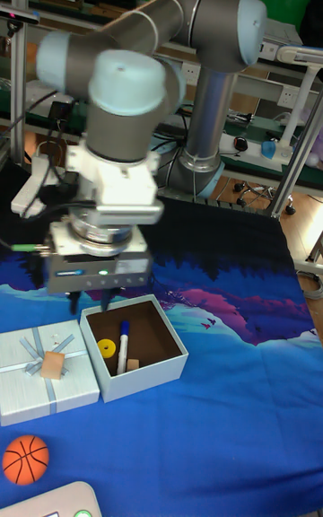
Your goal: Take everything out of the gift box
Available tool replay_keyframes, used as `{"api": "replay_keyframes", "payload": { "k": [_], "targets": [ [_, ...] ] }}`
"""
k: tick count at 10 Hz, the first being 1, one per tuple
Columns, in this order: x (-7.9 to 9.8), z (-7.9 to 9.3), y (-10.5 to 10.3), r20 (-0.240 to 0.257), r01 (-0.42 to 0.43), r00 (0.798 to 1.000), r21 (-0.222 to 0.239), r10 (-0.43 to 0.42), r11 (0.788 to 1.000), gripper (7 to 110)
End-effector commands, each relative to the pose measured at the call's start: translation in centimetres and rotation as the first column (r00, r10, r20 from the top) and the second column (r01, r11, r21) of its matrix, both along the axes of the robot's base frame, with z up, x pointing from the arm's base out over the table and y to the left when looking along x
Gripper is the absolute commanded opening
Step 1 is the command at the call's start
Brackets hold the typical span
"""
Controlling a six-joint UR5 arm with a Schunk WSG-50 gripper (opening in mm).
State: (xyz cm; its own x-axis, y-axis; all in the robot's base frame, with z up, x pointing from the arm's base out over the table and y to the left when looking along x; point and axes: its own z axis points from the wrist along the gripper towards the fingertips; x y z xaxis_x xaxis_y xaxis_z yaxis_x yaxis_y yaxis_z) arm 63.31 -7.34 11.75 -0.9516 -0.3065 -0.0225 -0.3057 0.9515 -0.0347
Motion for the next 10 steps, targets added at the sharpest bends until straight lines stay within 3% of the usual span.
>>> {"api": "replay_keyframes", "payload": {
  "k": [1, 3, 4, 7, 9, 10],
  "targets": [
    [-0.5, -3.3, 5.6, -0.004, 0.192, 0.981, 0.051, -0.192, 0.980, 44],
    [-2.1, -5.6, 6.0, -0.013, 0.256, 0.967, 0.048, -0.256, 0.965, 44],
    [-2.9, -5.9, 6.3, -0.020, 0.276, 0.961, 0.047, -0.275, 0.960, 44],
    [-2.8, -8.9, 8.2, 0.015, 0.310, 0.950, 0.073, -0.312, 0.948, 44],
    [-3.9, -9.9, 6.4, 0.018, 0.308, 0.951, 0.060, -0.309, 0.950, 44],
    [-5.0, -10.2, 5.6, -0.006, 0.315, 0.949, 0.042, -0.315, 0.948, 44]
  ]
}}
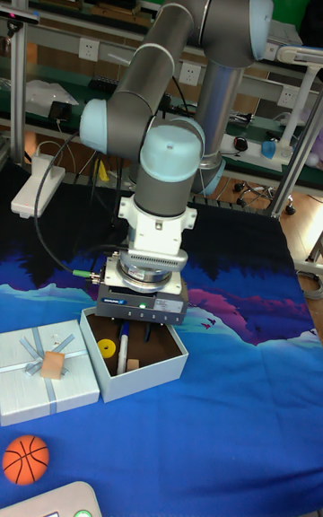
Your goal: Take everything out of the gift box
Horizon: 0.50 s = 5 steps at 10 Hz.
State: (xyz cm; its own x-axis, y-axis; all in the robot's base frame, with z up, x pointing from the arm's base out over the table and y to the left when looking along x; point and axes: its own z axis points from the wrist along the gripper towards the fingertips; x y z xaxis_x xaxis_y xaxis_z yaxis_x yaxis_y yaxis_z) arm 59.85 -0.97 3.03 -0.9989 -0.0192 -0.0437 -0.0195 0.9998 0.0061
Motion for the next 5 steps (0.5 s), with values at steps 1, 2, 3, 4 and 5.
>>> {"api": "replay_keyframes", "payload": {
  "k": [1, 2, 3, 4, 5],
  "targets": [
    [-2.0, -1.8, -1.8, -0.015, 0.023, 1.000, -0.010, -0.023, 1.000, 44],
    [-2.3, -2.2, -2.0, -0.016, 0.018, 1.000, -0.007, -0.018, 1.000, 44],
    [-2.5, -2.7, -1.9, -0.018, 0.017, 1.000, 0.004, -0.017, 1.000, 44],
    [-2.5, -3.3, -1.6, -0.020, 0.021, 1.000, 0.013, -0.021, 1.000, 44],
    [-2.4, -3.9, -1.4, -0.018, 0.025, 1.000, 0.018, -0.024, 1.000, 44]
  ]
}}
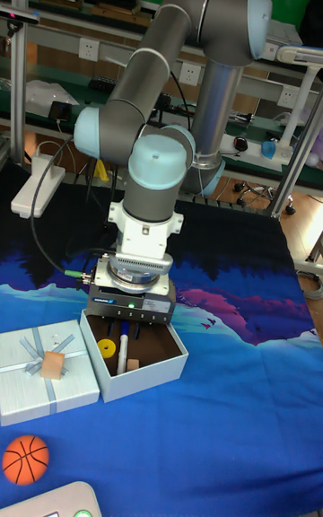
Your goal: Take everything out of the gift box
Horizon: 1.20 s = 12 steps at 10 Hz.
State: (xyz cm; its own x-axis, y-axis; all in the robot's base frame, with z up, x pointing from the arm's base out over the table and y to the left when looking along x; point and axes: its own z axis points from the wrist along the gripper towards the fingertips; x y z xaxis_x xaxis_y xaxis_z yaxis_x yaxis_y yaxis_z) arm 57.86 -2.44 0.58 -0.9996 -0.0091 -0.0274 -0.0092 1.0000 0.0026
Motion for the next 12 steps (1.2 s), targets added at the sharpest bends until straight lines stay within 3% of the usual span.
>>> {"api": "replay_keyframes", "payload": {
  "k": [1, 7, 8, 12],
  "targets": [
    [-0.6, -1.5, 0.2, -0.008, 0.019, 1.000, 0.023, -0.019, 1.000, 44],
    [-1.6, -1.6, 0.4, -0.031, 0.051, 0.998, 0.006, -0.051, 0.999, 44],
    [-1.7, -1.2, 0.1, -0.043, 0.065, 0.997, -0.003, -0.065, 0.998, 7],
    [-1.5, -1.1, 1.5, -0.041, 0.044, 0.998, 0.057, -0.041, 0.997, 7]
  ]
}}
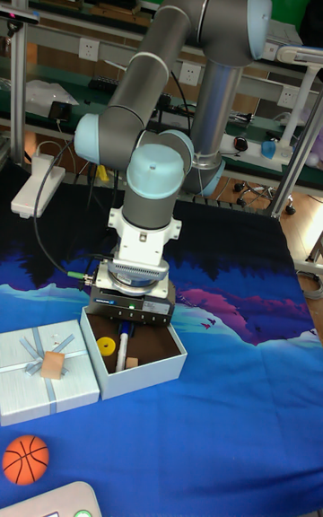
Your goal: Take everything out of the gift box
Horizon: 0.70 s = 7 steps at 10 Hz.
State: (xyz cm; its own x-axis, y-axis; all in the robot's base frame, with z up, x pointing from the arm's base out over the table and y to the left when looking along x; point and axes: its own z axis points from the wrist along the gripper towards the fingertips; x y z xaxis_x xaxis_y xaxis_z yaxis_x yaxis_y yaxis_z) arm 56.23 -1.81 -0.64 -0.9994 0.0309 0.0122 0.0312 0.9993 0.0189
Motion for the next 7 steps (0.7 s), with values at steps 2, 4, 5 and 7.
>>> {"api": "replay_keyframes", "payload": {
  "k": [2, 4, 5, 7],
  "targets": [
    [0.1, 0.2, 1.1, -0.002, 0.000, 1.000, 0.052, 0.000, 0.999, 7],
    [0.1, 1.4, 0.4, -0.015, -0.014, 1.000, 0.043, 0.014, 0.999, 7],
    [0.4, 2.5, 0.4, -0.024, -0.026, 0.999, 0.050, 0.027, 0.998, 7],
    [1.7, 5.6, 0.8, -0.036, -0.040, 0.998, 0.062, 0.042, 0.997, 7]
  ]
}}
